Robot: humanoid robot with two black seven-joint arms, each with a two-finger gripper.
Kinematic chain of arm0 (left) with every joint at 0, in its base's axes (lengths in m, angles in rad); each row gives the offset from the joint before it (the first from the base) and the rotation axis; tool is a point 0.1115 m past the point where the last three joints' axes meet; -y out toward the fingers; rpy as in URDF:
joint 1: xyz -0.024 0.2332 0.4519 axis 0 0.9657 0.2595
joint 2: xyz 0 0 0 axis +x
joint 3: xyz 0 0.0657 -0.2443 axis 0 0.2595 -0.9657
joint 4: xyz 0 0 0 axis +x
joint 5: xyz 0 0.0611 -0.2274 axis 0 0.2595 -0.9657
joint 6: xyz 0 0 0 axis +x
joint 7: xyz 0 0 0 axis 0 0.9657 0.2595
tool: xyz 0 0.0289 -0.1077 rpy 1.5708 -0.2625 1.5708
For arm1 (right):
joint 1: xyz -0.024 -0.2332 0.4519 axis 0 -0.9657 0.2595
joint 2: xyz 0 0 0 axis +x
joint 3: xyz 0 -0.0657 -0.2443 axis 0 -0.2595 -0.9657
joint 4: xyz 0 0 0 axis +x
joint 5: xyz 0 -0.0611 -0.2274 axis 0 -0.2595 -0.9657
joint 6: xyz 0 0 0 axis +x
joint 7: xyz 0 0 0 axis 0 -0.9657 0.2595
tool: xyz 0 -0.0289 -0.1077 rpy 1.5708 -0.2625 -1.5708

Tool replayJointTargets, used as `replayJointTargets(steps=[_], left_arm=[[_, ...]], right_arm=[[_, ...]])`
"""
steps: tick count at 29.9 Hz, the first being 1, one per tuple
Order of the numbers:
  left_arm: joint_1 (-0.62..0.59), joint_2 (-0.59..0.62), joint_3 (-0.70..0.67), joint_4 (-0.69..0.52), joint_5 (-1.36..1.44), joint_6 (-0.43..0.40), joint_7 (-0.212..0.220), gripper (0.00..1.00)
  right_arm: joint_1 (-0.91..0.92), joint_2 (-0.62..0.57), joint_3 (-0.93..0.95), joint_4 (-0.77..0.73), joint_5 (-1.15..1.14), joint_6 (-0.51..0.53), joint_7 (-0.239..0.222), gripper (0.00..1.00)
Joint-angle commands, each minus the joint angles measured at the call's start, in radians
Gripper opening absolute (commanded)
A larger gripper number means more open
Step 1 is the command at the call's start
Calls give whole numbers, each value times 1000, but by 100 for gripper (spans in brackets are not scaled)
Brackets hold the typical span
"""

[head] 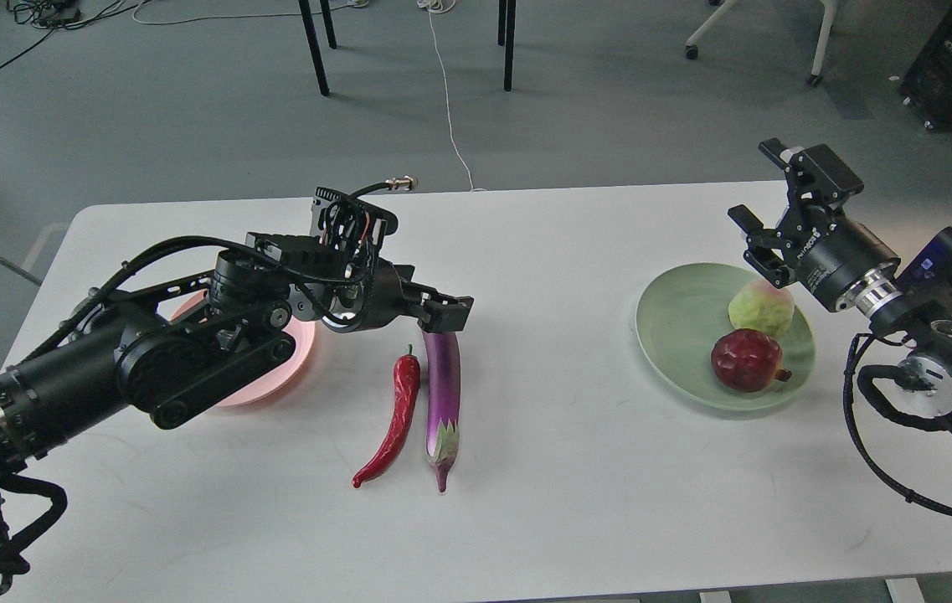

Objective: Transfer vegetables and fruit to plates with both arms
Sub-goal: 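Lower the left gripper onto the purple eggplant and grasp it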

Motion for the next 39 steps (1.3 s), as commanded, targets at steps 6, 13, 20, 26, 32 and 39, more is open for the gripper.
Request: replayJointTargets(steps=[6,13,20,26,32,39], left_arm=[[57,-54,0,59,-49,0,76,100],[64,-86,0,113,-52,0,85,100],[72,-117,0,136,-67,0,99,99],[84,-134,0,156,-86,0,108,96],[86,-174,0,168,-96,0,127,80],[80,-214,-2,193,-96,0,162,14]], right_arm=[[-4,-4,8,-3,0,-1,0,98],[-7,-4,8,-2,0,1,0,98],[-7,-4,8,-2,0,1,0,98],[-7,-3,8,-6,0,1,0,98],[-7,-3,10,-5,0,-1,0,98],[-7,-3,27,-25,0,-2,0,98]])
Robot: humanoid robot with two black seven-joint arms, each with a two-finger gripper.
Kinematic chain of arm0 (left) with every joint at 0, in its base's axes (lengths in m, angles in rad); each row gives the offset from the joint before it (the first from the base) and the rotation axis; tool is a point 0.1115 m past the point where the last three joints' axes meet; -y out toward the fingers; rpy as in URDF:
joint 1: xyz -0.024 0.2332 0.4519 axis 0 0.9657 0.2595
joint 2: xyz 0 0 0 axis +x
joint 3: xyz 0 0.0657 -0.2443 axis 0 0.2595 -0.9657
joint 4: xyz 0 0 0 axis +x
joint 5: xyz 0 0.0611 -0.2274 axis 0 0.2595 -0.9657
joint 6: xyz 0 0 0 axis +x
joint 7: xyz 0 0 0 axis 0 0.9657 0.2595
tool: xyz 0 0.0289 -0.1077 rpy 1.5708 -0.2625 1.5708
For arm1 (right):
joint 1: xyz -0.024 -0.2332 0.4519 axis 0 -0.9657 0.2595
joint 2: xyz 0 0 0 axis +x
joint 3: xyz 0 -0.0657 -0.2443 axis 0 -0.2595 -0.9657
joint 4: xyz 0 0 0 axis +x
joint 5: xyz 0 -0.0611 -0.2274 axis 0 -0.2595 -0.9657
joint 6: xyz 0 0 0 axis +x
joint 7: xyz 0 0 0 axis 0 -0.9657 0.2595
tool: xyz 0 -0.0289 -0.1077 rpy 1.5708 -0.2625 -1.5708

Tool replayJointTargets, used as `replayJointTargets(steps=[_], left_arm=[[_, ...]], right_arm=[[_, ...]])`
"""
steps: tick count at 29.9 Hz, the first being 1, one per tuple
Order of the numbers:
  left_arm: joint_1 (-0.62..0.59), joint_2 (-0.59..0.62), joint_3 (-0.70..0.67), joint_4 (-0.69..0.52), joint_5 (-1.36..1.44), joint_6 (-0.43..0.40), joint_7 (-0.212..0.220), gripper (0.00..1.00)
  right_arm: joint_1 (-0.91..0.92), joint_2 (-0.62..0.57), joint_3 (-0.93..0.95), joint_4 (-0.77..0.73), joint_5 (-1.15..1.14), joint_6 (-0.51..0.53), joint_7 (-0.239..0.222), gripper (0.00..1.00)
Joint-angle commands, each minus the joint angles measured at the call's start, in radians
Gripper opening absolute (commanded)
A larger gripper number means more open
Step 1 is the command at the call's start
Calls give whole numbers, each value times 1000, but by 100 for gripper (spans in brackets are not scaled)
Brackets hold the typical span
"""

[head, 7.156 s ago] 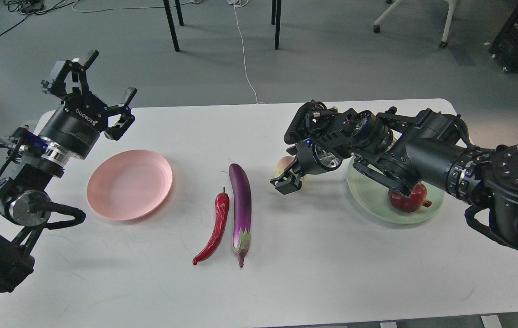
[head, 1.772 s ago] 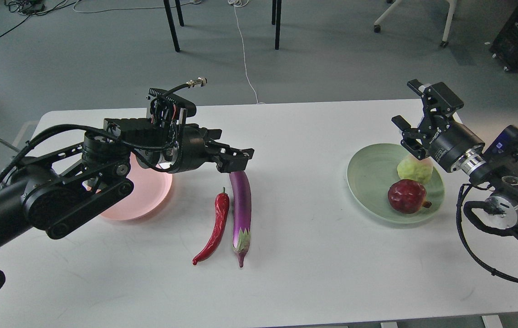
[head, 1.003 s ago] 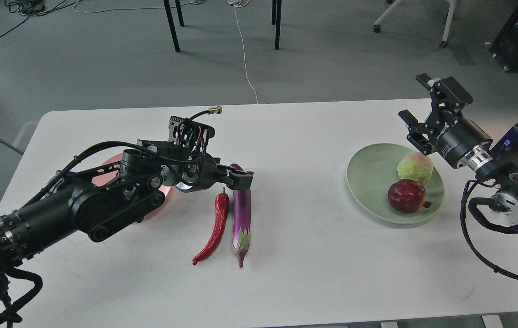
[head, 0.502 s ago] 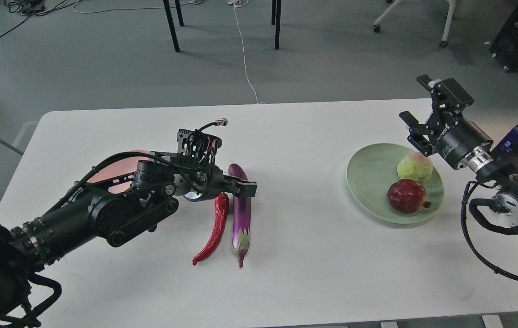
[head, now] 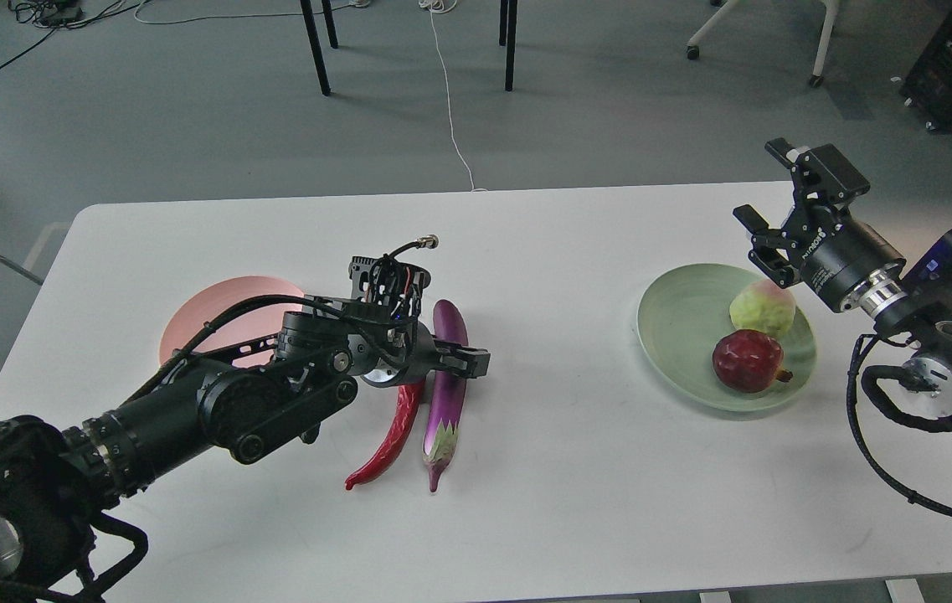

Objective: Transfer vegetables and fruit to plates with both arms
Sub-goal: 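Lift the eggplant with the left gripper onto the pink plate and release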

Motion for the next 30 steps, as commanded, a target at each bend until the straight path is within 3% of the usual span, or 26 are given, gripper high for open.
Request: replayJointTargets(steps=[1,9,12,15,21,23,27,30], left_arm=[[-7,-8,-3,4,0,0,17,14],[-68,19,-10,22,-66,0,-15,12],[-153,90,-9,12,-106,0,-67,12],[-231,171,-7,4,-117,0,-150,12],[-249,312,-6,3,-181,0,-249,12],[-256,381,-12,-1,-230,0,-253,12],[-250,640,-1,-42,-301,0,-261,13],[-175,699,-4,-42,-319,0,-269,13]], right_arm=[[1,0,21,-20,0,1,0,98],[6,-2,25,-62,-6,-1,0,98],[10,-11,27,-60,-8,-4,0,98],[4,-25,25,-54,-6,-39,0,98],[-33,-22,31,-56,2,-45,0,98],[-45,-26,31,-56,2,-45,0,98],[-48,-63,10,-65,105,-48,0,98],[-36,-86,-48,-53,274,-47,0,98]])
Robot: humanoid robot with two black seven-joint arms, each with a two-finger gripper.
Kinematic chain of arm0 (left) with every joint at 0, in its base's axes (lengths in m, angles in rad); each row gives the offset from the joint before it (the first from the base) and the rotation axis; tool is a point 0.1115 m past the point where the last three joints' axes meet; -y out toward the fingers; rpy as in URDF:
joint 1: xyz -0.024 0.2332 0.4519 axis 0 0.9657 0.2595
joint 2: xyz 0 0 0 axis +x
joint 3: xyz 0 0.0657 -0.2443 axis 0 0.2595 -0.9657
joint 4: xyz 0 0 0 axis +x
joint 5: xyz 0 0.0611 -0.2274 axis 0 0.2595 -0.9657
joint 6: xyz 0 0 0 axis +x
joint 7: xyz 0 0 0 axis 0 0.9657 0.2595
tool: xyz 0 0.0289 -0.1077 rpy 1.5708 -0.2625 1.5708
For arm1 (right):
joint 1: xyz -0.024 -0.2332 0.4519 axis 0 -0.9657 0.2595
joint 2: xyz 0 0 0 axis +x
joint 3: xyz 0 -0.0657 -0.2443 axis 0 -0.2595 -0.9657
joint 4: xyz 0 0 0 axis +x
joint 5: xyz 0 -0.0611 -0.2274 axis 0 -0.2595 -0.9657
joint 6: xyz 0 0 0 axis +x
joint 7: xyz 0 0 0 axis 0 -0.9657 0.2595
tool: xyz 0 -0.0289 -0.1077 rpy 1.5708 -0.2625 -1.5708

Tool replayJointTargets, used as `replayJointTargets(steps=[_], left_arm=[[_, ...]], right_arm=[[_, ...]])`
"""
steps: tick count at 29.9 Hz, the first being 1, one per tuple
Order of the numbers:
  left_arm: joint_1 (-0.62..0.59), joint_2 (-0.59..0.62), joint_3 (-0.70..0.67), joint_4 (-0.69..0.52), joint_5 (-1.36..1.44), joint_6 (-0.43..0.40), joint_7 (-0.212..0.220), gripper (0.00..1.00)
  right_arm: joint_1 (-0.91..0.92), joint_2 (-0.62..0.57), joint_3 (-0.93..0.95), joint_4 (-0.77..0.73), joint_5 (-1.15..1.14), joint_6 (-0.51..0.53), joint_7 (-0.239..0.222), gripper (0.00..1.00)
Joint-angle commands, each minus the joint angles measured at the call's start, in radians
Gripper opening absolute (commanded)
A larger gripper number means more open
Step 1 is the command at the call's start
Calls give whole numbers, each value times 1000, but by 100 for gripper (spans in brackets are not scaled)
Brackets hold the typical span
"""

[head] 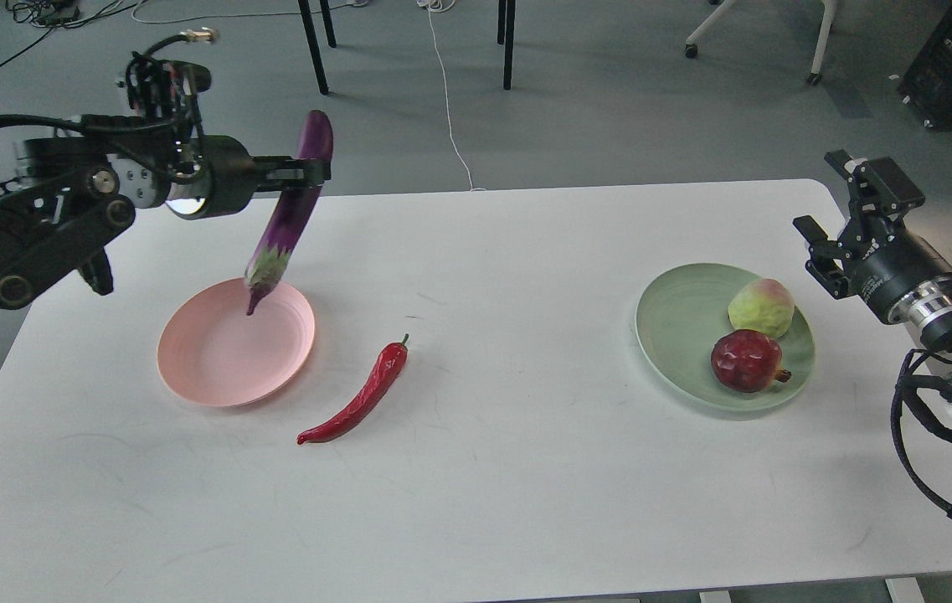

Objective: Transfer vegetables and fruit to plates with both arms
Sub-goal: 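Lift the eggplant with the left gripper onto the pink plate and release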

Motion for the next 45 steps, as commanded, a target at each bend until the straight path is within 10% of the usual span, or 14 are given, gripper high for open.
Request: replayJointTargets(steps=[1,21,25,30,40,45], left_arm=[[111,75,-2,-14,-34,0,-9,13],[246,-19,5,-23,-8,0,17,20],[263,-23,19,-19,21,0,15,37],[255,-23,30,-15,21,0,14,100],[171,17,27,-240,21,0,15,100],[131,-28,60,-428,102,0,87,100]], right_arm=[[15,-26,-67,7,165,1,0,98],[72,-36,-80,90,184,1,0,98],[71,-42,-78,96,184,1,0,98],[72,-44,-74,104,184,1,0,98],[80,-42,-77,121,181,4,0,98],[77,-42,-74,121,177,6,0,98]])
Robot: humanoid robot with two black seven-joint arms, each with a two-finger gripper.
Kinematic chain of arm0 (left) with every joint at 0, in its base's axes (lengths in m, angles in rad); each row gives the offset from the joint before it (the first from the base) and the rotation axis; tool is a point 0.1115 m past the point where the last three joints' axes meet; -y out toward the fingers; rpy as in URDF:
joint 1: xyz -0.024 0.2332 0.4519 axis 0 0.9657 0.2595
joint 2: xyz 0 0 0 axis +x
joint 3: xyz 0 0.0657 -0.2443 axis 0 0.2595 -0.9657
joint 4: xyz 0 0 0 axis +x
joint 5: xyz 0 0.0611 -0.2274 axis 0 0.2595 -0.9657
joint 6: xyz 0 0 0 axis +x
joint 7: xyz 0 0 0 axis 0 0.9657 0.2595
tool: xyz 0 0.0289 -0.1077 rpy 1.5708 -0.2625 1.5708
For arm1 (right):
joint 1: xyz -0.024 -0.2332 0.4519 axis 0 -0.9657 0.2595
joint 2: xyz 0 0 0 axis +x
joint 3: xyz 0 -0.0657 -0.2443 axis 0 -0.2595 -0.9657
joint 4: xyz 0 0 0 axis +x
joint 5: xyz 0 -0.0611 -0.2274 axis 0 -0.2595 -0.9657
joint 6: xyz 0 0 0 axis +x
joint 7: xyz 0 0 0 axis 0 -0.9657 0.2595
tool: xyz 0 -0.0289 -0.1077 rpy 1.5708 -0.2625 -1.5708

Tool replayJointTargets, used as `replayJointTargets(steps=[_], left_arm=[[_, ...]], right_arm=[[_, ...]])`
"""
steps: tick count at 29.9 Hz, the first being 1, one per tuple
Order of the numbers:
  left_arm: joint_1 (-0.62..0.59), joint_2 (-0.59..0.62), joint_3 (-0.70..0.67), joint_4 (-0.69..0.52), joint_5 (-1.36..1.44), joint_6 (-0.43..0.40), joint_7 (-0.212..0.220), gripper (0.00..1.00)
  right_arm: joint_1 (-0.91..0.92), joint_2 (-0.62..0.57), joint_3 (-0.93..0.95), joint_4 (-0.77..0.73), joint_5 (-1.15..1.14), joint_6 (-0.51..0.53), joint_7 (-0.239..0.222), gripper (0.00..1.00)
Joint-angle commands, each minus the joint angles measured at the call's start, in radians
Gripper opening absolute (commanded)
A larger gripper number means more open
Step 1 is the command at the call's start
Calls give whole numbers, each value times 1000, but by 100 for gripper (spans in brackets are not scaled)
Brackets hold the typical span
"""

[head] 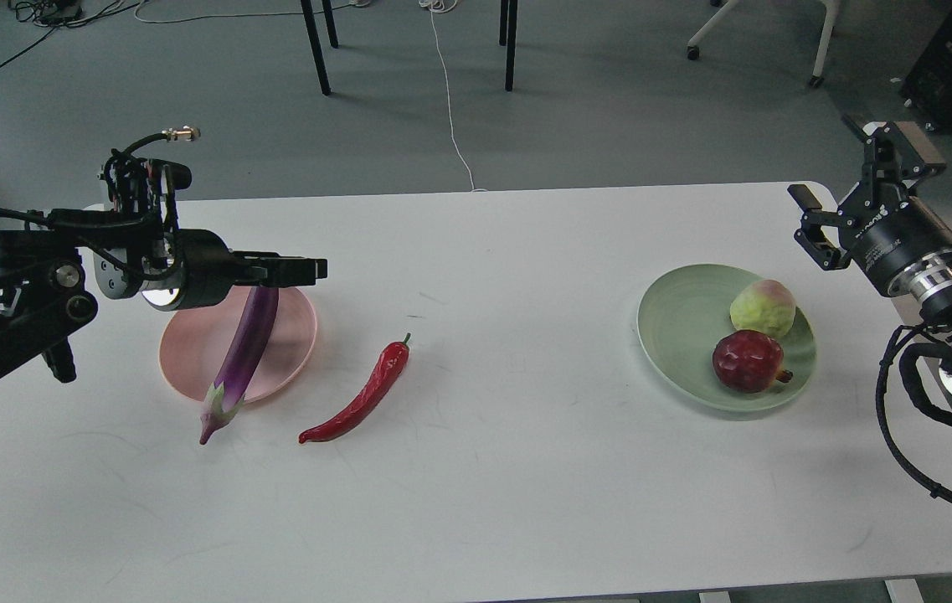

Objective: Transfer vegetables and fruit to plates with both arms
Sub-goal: 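Lift the eggplant with the left gripper onto the pink plate and release, then lower the left gripper onto the red chili pepper and grasp it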

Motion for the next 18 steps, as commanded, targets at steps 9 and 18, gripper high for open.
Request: replayJointTargets(steps=[9,18], left_arm=[[-5,-189,200,-46,376,0,53,100],[7,-304,214,43,387,0,59,98]], right_arm=[[-10,-17,10,0,-2,2,0,98],[-12,-14,13,-4,-2,4,0,98]])
